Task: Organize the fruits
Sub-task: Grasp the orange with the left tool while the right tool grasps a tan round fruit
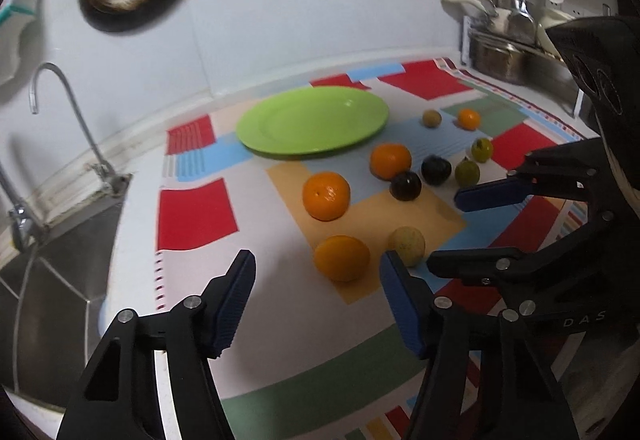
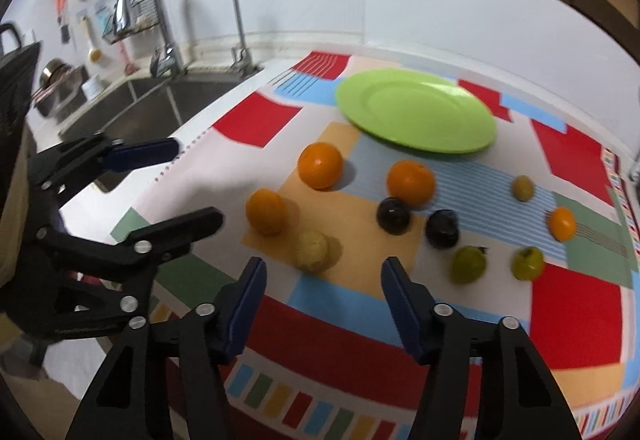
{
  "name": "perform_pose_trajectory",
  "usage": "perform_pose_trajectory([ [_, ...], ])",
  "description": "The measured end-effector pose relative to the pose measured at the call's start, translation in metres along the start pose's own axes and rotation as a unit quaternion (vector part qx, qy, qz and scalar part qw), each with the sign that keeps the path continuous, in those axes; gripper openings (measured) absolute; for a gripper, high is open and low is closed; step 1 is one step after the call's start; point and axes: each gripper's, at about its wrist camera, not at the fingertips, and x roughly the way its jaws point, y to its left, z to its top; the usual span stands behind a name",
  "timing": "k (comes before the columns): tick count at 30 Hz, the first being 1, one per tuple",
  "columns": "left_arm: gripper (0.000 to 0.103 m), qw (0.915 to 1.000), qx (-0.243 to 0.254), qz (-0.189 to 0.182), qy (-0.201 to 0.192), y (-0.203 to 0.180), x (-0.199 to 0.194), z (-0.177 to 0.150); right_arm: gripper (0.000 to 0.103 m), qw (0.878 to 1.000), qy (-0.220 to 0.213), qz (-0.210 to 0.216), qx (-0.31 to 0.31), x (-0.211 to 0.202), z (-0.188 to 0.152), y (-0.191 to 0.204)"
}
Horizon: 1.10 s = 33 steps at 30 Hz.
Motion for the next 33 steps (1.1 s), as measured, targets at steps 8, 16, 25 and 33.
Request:
perform_pose_trajectory([
  [8, 0.056, 0.9989, 0.001, -0.030, 0.036, 0.003, 0.028, 0.000, 0.042, 0.999, 0.019, 0.035, -0.007, 0.023, 0.002, -0.005],
  [16, 0.050, 0.9972, -0.018, -0.047, 0.056, 0.006, 0.041, 0.002, 0.035, 0.998, 0.019, 0.061, 0.006, 0.032, 0.007, -0.011],
  [25, 0.039, 0.9954, -0.036, -0.055, 0.070, 0.001, 0.044, 0.004, 0.028, 0.996, 0.025, 0.083, 0.025, 0.033, 0.003, -0.017],
  [33, 0.039, 0.9961, -0.055, -0.023, 0.064, 0.001, 0.022, 0.013, 0.028, 0.995, 0.006, 0.082, 0.053, 0.020, 0.005, -0.026],
])
